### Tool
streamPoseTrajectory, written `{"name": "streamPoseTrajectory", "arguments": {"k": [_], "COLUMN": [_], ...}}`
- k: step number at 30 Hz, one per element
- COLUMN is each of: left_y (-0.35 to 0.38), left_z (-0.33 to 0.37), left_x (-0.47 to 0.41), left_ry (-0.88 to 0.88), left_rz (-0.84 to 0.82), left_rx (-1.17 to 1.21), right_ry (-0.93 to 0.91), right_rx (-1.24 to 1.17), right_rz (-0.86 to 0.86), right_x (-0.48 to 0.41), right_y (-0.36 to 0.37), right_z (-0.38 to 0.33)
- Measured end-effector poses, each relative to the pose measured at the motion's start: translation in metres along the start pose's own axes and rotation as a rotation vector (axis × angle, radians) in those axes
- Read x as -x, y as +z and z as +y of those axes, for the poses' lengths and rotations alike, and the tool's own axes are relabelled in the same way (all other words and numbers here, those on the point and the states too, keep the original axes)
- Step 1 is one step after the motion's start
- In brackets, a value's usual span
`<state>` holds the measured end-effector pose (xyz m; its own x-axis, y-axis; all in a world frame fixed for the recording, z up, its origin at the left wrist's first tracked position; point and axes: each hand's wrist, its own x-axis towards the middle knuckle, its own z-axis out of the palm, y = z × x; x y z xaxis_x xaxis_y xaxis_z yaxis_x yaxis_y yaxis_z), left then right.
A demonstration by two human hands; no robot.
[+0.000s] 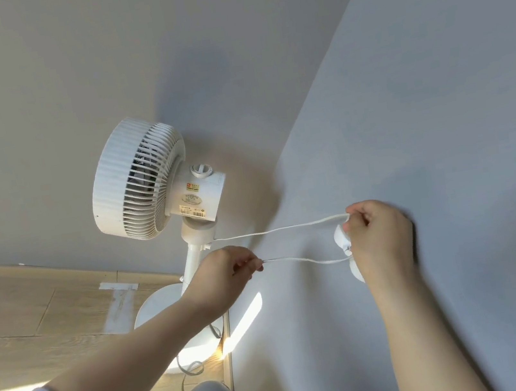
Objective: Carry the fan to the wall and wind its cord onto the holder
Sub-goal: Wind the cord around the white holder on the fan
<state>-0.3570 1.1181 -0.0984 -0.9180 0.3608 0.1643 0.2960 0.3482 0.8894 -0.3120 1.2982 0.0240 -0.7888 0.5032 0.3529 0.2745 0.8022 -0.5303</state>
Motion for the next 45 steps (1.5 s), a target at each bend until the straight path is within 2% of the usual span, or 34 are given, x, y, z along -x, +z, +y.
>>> {"name": "streamPoseTrajectory", "arguments": {"k": [4,8,12,19,22,27,33,41,45], "left_y": [0.010,0.015,0.011,0.004,0.005,0.003,0.003,0.010,0.009], "left_z": [-0.003,-0.010,-0.016,-0.020,-0.018,-0.014,-0.002,0.006,0.010], "left_x": [-0.005,-0.007,-0.005,-0.005,0.000,0.011,0.018,0.026,0.029], "left_ry": [-0.025,-0.088,-0.112,-0.141,-0.126,-0.113,-0.102,-0.124,-0.110], "left_rz": [-0.044,-0.086,-0.106,-0.152,-0.170,-0.178,-0.174,-0.137,-0.119], "left_rx": [0.055,0.058,0.096,0.090,0.065,0.057,0.042,0.003,-0.043], "right_ry": [-0.010,0.001,0.029,0.094,0.053,0.037,0.006,-0.001,0.086], "right_rx": [0.265,0.370,0.684,0.859,0.825,0.466,0.409,0.250,0.198], "right_rz": [-0.030,-0.107,-0.268,-0.410,-0.404,-0.113,0.031,0.106,0.111], "right_x": [-0.014,-0.019,-0.014,-0.008,0.007,0.034,0.058,0.087,0.090], "right_y": [-0.006,-0.014,-0.017,-0.013,-0.022,-0.025,-0.016,-0.008,-0.002], "right_z": [-0.009,-0.019,-0.035,-0.051,-0.041,-0.006,0.023,0.042,0.044]}}
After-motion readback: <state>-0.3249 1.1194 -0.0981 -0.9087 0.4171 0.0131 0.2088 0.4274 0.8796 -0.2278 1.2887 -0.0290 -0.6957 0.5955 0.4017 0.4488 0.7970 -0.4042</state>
